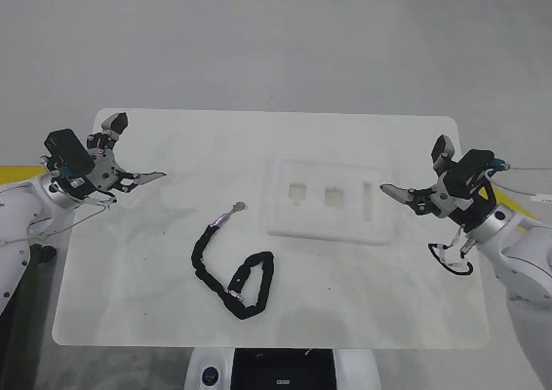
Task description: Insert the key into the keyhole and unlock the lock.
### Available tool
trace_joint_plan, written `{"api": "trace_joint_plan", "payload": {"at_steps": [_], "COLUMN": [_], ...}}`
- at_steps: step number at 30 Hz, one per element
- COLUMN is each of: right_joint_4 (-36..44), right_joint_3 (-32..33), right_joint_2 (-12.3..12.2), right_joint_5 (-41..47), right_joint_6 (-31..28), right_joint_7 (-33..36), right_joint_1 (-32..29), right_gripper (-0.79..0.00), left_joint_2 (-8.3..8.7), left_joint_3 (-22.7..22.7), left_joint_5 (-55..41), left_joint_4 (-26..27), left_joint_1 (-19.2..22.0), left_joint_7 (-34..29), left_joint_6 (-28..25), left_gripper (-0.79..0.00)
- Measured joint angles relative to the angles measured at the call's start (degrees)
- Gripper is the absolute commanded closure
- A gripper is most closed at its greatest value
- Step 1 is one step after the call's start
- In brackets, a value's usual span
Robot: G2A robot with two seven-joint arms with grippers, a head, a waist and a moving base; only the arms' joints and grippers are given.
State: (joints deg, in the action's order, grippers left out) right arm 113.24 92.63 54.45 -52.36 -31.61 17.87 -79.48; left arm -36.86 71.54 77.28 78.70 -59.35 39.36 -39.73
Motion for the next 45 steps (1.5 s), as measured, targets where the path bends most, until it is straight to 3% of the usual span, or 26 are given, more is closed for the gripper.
{"api": "trace_joint_plan", "payload": {"at_steps": [7, 45], "right_joint_4": [1.21, 1.2], "right_joint_3": [2.71, 2.67], "right_joint_2": [-0.14, -0.14], "right_joint_5": [1.01, 0.99], "right_joint_6": [0.68, 0.66], "right_joint_7": [0.67, 0.67], "right_joint_1": [-0.78, -0.77], "right_gripper": [-0.784, -0.784], "left_joint_2": [-0.37, -0.36], "left_joint_3": [0.5, 0.49], "left_joint_5": [0.2, 0.2], "left_joint_4": [0.37, 0.36], "left_joint_1": [0.1, 0.1], "left_joint_7": [0.21, 0.19], "left_joint_6": [0.09, 0.08], "left_gripper": [-0.784, -0.784]}}
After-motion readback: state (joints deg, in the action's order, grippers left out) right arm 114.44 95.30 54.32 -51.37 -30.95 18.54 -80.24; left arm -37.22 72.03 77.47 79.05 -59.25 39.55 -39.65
